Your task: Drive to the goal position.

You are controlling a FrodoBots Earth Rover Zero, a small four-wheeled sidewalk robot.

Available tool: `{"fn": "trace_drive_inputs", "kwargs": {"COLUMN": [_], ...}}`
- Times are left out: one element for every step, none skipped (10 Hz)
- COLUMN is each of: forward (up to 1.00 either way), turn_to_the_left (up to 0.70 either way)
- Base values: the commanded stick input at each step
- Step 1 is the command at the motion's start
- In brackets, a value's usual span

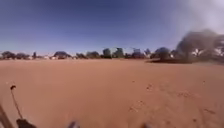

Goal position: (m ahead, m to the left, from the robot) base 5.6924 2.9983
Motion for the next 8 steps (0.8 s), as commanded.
{"fn": "trace_drive_inputs", "kwargs": {"forward": [0.7,0.7,0.7,0.7,0.7,0.7,0.7,0.7], "turn_to_the_left": [0.0,0.03,0.23,0.27,0.27,0.27,0.27,0.27]}}
